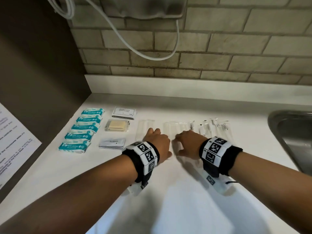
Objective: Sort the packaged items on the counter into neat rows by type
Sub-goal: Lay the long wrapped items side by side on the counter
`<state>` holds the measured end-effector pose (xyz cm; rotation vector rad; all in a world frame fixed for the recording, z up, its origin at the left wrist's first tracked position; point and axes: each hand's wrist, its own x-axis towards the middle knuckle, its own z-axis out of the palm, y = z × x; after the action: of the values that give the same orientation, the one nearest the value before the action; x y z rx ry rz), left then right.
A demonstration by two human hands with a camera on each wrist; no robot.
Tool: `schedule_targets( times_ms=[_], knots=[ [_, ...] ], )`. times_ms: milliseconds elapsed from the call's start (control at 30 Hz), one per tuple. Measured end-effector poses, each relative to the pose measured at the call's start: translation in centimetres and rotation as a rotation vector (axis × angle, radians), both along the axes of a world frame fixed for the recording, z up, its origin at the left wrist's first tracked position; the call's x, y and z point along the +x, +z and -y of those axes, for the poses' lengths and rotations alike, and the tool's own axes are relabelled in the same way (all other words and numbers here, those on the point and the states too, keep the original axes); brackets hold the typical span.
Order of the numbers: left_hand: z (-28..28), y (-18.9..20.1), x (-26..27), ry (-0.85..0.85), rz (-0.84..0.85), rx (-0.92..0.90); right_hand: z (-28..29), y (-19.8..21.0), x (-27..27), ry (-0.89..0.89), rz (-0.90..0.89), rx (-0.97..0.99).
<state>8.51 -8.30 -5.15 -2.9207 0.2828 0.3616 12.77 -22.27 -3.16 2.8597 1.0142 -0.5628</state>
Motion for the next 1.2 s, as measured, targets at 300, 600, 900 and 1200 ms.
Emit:
schedule_targets(
  times_ms=[300,600,900,1200],
  knots=[
    [-1.6,-0.1,-0.1,0.075,-0.031,-0.028,-1.0,0.0,0.5,0.032,-0.017,0.057],
    [-1.7,-0.4,-0.2,0.108,-0.039,-0.055,-0.9,-0.4,-0.1,0.051,0.022,0.071],
    [-1.9,-0.5,0.0,0.099,-0.038,-0.050,-0.7,-0.3,-0.5,0.045,0.021,0.097],
    [-2.1,0.2,-0.1,0.100,-0.040,-0.073,-0.3,-0.1,-0.2,0.047,-0.021,0.126]
  ],
)
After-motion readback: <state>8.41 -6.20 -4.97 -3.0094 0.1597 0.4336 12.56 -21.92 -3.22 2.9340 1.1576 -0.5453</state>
